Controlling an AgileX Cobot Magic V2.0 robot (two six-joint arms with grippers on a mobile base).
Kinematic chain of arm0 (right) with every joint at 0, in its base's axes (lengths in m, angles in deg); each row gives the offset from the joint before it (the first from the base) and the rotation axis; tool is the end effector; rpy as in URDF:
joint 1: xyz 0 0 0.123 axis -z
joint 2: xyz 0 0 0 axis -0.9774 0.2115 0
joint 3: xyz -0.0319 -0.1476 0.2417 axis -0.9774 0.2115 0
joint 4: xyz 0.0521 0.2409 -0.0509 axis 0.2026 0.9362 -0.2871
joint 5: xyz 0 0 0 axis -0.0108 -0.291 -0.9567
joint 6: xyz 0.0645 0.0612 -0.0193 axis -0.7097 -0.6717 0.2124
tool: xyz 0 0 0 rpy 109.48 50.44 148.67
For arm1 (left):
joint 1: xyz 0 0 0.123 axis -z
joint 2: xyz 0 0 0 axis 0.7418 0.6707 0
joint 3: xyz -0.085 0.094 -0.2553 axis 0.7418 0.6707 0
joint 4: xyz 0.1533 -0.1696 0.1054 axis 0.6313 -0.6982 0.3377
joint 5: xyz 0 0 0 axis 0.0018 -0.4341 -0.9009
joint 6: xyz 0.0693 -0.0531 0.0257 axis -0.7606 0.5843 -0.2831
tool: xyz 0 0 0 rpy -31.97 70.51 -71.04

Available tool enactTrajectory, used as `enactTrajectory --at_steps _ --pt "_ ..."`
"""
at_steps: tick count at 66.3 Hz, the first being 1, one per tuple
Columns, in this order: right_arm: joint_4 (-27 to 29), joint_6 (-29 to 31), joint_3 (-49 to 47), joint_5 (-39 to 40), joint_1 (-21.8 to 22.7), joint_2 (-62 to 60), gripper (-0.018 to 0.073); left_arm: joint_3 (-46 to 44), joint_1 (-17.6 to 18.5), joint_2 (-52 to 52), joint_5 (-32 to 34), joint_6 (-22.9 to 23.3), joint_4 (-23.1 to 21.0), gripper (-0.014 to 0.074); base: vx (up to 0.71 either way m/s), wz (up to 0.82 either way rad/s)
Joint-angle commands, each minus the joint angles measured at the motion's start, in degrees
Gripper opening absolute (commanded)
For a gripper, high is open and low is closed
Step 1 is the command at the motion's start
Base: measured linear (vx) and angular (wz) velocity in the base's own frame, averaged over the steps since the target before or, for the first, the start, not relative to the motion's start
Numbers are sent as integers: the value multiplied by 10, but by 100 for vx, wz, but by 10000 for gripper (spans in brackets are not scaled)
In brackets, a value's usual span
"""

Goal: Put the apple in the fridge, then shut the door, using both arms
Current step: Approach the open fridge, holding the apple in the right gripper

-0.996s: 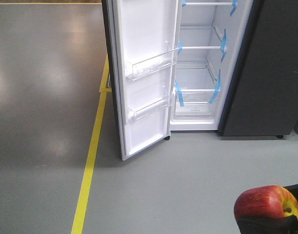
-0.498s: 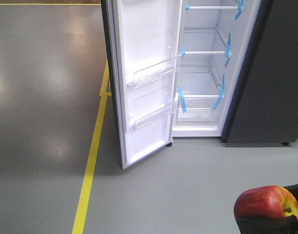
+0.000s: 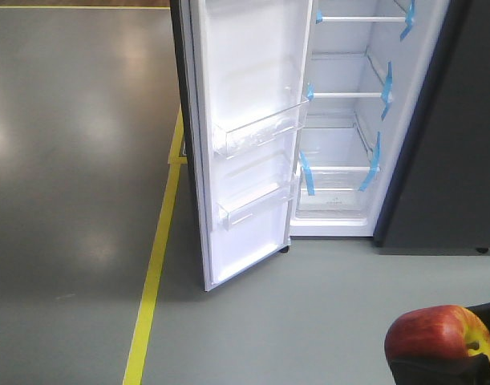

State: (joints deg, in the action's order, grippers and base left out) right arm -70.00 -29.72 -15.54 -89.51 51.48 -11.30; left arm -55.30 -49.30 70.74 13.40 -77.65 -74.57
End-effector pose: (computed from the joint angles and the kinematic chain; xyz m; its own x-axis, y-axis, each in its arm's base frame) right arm 0.0889 0.0687 0.3342 -0.6209 -0.3230 -0.7143 -0.5944 0.7880 0.1603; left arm 0.0559 0.0014 0.2106 0.1290 -0.0720 -0.9890 -0.0164 0.9971 -0.0747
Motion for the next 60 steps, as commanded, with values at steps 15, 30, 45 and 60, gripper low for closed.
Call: enactTrajectory --at_steps 15,30,45,60 --pt "11 5 -15 32 -2 -1 186 17 4 -8 42 6 -3 -6 12 3" --pt "11 5 -15 32 -2 -1 186 17 4 -8 42 6 -3 -6 11 1" --pt "11 5 -15 32 -2 -1 186 17 4 -8 42 6 -3 -6 11 0" --pt "11 5 -15 32 -2 -1 186 17 4 -8 42 6 -3 -6 10 -1"
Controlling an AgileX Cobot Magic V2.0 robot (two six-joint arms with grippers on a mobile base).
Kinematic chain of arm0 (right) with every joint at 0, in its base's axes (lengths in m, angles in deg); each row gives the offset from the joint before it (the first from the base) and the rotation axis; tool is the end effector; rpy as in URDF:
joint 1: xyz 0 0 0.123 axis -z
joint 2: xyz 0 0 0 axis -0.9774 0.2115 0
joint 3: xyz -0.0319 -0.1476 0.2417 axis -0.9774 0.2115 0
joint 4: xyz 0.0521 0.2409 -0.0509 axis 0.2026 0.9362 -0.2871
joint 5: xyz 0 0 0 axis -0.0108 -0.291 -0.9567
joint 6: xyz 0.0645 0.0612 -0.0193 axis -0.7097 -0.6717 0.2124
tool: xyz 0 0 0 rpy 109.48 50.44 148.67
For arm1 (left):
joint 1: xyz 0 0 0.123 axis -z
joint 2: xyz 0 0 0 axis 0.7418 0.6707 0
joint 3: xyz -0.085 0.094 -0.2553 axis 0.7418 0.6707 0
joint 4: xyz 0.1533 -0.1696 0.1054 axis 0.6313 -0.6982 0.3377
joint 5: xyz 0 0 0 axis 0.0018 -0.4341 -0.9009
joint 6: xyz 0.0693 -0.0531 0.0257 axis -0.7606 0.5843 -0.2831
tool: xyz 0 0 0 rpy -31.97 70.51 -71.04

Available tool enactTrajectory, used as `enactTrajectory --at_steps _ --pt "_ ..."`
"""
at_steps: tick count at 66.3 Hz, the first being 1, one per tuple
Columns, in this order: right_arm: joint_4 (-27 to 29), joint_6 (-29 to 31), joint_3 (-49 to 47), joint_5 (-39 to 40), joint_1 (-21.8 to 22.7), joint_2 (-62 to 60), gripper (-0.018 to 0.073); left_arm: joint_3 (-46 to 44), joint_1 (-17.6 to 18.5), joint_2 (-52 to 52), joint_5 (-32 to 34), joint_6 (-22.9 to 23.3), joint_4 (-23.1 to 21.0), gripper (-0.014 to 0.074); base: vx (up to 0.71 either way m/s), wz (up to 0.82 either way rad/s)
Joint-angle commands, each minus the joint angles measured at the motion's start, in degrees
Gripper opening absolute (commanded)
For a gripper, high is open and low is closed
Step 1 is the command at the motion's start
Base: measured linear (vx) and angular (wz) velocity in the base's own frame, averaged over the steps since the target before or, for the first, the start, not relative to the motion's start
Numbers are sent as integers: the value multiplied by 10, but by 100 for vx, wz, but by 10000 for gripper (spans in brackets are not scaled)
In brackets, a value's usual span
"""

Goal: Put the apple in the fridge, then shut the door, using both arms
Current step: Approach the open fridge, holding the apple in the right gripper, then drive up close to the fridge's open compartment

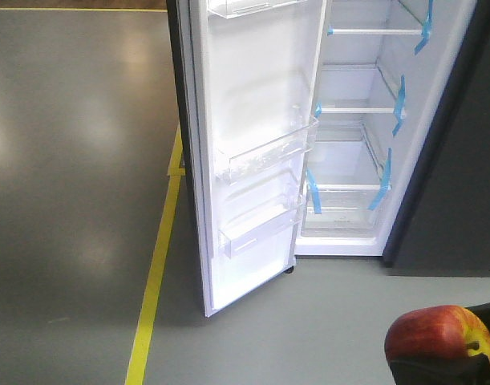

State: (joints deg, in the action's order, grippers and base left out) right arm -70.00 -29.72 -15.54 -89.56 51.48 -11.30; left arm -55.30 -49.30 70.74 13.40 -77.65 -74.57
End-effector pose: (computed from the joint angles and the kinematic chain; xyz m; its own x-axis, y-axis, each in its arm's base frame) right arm 0.0889 0.0687 0.3342 -0.6213 -0.3235 -0.7137 -0.5945 0.7879 0.1604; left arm 0.0559 0.0014 0.2106 0.1290 -0.0720 -0.9890 -0.0164 0.9971 -0.0747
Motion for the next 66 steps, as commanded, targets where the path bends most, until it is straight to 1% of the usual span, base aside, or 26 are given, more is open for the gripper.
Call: enactTrajectory --at_steps 1,66 --pt "11 5 -15 33 -2 -1 186 17 4 -8 42 6 -3 -6 10 -2" --pt "11 5 -15 33 -2 -1 186 17 4 -8 42 6 -3 -6 9 -2"
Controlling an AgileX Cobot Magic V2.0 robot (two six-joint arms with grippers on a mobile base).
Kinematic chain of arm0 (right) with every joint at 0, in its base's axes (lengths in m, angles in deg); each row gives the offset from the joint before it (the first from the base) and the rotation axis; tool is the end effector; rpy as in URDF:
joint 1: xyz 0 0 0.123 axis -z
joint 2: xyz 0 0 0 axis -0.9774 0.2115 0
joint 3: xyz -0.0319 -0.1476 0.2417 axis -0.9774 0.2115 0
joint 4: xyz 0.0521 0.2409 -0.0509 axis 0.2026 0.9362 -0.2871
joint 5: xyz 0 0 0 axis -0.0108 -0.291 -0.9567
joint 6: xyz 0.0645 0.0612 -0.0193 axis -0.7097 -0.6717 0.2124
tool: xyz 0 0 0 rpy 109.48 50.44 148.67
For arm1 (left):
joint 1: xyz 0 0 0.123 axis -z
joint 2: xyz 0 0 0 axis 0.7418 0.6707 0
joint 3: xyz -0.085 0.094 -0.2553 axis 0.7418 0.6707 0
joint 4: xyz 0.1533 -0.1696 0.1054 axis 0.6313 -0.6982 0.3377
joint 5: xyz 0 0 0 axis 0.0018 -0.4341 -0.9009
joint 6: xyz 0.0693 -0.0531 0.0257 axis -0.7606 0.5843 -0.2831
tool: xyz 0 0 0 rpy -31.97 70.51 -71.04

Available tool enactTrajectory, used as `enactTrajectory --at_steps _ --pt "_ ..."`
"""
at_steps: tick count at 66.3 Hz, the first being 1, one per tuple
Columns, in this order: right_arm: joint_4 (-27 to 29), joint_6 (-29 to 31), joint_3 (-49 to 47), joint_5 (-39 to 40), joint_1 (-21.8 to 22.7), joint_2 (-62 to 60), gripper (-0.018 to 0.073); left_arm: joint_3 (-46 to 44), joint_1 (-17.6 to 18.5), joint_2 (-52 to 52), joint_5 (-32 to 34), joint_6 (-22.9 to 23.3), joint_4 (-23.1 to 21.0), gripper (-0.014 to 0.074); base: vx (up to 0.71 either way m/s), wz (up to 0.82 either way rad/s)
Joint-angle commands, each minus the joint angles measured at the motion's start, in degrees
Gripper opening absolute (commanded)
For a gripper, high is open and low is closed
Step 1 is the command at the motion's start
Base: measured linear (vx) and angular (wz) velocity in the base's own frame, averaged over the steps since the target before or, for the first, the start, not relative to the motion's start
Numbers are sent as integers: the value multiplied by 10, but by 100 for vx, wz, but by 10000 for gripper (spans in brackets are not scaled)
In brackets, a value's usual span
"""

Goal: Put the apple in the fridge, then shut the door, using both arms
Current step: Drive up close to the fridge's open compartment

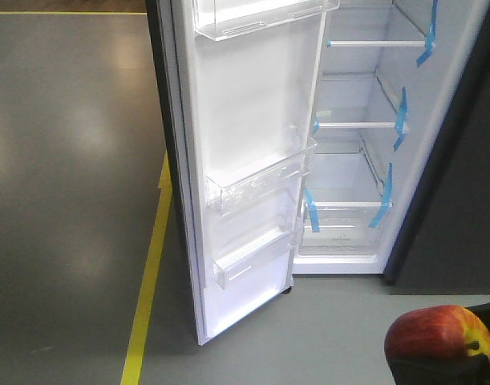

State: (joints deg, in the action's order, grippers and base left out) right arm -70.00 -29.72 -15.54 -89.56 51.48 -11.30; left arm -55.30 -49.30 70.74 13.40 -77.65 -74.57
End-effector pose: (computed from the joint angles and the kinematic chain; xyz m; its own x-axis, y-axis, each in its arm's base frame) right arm 0.0889 0.0687 0.3342 -0.6213 -0.3235 -0.7137 -0.5945 0.7879 0.1604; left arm 0.0559 0.0014 0.2106 0.1290 -0.0720 -0.9890 -0.0164 0.9971 -0.0747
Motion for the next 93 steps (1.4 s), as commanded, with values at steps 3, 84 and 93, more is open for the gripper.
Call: enactTrajectory --at_steps 3,84,93 --pt "11 5 -15 33 -2 -1 186 17 4 -8 42 6 -3 -6 9 -2" --pt "11 5 -15 33 -2 -1 186 17 4 -8 42 6 -3 -6 8 0" --pt "11 5 -15 33 -2 -1 186 17 4 -8 42 6 -3 -6 7 1"
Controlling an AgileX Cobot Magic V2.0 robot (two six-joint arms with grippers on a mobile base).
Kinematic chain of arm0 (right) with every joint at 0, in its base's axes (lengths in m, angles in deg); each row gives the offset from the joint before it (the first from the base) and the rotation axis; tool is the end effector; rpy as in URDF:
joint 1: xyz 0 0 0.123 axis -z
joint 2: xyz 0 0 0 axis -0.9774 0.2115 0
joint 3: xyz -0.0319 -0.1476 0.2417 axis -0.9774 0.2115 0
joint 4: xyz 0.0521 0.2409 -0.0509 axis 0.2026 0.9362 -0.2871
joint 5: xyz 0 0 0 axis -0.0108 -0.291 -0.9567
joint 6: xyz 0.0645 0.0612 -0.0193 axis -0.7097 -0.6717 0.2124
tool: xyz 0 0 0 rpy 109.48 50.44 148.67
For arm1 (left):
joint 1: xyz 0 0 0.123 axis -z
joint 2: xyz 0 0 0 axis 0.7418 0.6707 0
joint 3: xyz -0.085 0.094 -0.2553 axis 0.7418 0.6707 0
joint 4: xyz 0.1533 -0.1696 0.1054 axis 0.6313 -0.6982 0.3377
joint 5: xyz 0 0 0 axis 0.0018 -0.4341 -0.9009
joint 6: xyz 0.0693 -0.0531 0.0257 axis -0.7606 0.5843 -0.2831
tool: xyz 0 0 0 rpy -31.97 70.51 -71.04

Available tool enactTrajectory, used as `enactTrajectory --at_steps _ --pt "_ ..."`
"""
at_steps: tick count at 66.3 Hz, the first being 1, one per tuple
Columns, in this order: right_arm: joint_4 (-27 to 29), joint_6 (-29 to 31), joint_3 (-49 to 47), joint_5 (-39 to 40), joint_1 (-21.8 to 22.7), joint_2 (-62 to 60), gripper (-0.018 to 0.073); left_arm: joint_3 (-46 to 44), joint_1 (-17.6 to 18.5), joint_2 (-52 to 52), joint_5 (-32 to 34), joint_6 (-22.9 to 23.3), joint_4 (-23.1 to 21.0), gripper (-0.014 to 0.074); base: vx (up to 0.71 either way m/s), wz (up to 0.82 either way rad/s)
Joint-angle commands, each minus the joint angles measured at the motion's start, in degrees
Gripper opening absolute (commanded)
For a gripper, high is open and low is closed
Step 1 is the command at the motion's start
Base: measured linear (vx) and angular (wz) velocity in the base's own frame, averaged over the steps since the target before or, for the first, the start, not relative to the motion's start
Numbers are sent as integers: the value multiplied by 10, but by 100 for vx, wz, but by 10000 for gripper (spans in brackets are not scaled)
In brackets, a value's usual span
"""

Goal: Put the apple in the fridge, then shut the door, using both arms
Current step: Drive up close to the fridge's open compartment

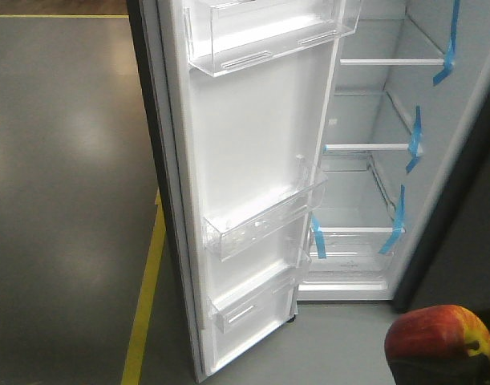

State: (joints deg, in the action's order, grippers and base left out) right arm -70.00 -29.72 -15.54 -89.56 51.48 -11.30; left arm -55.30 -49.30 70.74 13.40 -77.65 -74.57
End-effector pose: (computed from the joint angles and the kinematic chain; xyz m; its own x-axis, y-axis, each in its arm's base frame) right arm 0.0889 0.0687 0.3342 -0.6213 -0.3235 -0.7137 -0.5945 0.7879 0.1604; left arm 0.0559 0.0014 0.2106 0.1290 -0.0720 -0.9890 -0.0164 0.9971 -0.0747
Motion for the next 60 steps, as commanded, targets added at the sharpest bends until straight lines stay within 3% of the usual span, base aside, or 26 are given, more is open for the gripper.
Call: enactTrajectory --at_steps 1,60 --pt "11 5 -15 33 -2 -1 186 17 4 -8 42 6 -3 -6 6 1" --pt "11 5 -15 33 -2 -1 186 17 4 -8 42 6 -3 -6 5 1"
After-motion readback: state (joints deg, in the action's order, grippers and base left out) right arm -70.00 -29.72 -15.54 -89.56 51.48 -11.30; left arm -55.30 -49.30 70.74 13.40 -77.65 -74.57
